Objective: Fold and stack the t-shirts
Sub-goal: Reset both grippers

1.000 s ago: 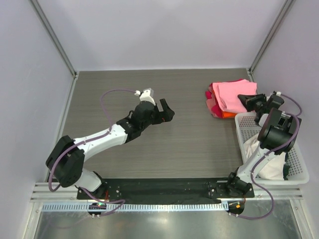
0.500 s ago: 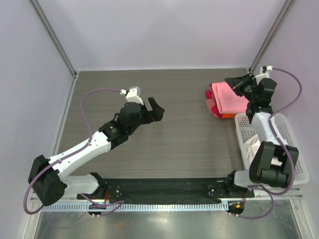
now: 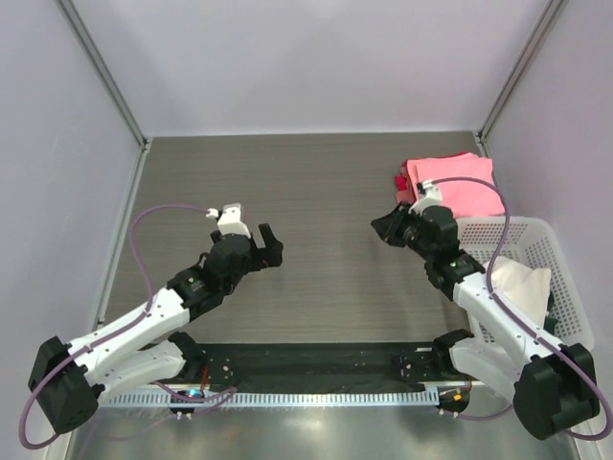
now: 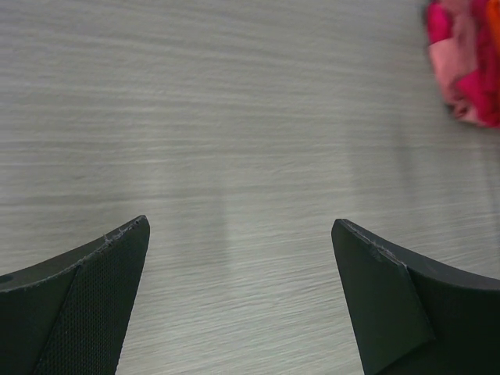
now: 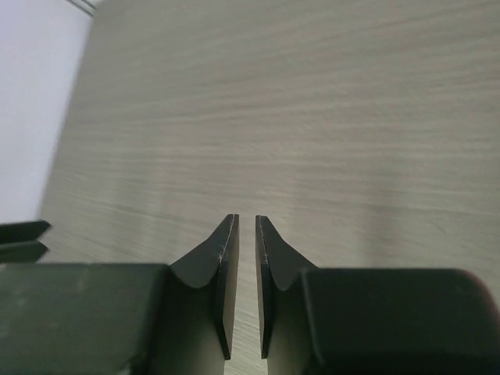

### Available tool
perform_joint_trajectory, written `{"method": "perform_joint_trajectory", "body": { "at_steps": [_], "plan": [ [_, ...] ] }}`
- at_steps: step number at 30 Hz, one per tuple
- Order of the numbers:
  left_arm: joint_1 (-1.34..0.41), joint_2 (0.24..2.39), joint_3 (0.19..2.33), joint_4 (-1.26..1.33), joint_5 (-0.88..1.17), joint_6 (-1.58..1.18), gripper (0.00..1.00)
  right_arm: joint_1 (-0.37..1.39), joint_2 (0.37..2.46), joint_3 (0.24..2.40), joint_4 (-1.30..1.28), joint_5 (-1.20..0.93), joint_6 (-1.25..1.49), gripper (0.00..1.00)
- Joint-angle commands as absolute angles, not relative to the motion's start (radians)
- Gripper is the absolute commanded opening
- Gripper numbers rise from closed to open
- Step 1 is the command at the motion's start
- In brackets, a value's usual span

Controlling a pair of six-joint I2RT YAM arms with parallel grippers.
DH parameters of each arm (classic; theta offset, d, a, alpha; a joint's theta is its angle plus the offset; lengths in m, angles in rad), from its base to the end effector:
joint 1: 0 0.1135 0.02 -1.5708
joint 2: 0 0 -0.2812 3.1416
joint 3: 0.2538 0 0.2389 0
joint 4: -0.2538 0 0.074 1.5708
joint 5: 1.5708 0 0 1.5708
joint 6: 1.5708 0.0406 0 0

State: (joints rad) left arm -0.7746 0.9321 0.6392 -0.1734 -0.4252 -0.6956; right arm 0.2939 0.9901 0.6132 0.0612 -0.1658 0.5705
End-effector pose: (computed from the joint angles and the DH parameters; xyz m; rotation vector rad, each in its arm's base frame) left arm 0.1477 -0.1211 0.2800 -0.1879 2.0208 -0.5093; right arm 0.2002 0.0676 0.2839 0.1523 1.9457 0.7389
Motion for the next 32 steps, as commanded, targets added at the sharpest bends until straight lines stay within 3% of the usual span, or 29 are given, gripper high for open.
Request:
{"method": "perform_joint_trajectory", "body": {
  "at_steps": [1, 5, 7, 8, 13, 22, 27, 32],
  "plan": [
    [-0.77, 0.902, 0.585, -0.143, -0.48, -0.641, 1.0, 0.354, 0.968, 0.546, 0.032, 0.037, 0.462, 0.19],
    [-0.77, 0.925, 0.513, -0.109, -0.445, -0.597, 1.0, 0.397, 0.944, 0.442, 0.08, 0.058, 0.46, 0.24],
    [-0.77, 0.937, 0.502, -0.107, -0.431, -0.581, 1.0, 0.397, 0.937, 0.396, 0.113, 0.035, 0.469, 0.39],
    [-0.772, 0.948, 0.497, -0.104, -0.419, -0.574, 1.0, 0.397, 0.946, 0.387, 0.124, 0.029, 0.475, 0.59],
    [-0.772, 0.93, 0.431, -0.036, -0.416, -0.555, 1.0, 0.397, 1.005, 0.39, 0.138, 0.04, 0.502, 0.79],
    [-0.77, 0.911, 0.41, 0.072, -0.327, -0.512, 1.0, 0.397, 0.968, 0.353, 0.201, 0.069, 0.508, 0.79],
    [-0.77, 0.89, 0.402, 0.074, -0.344, -0.506, 1.0, 0.397, 0.94, 0.282, 0.279, 0.175, 0.6, 0.72],
    [-0.77, 0.822, 0.379, 0.074, -0.393, -0.512, 0.99, 0.397, 0.922, 0.275, 0.296, 0.101, 0.566, 0.75]
  ]
}}
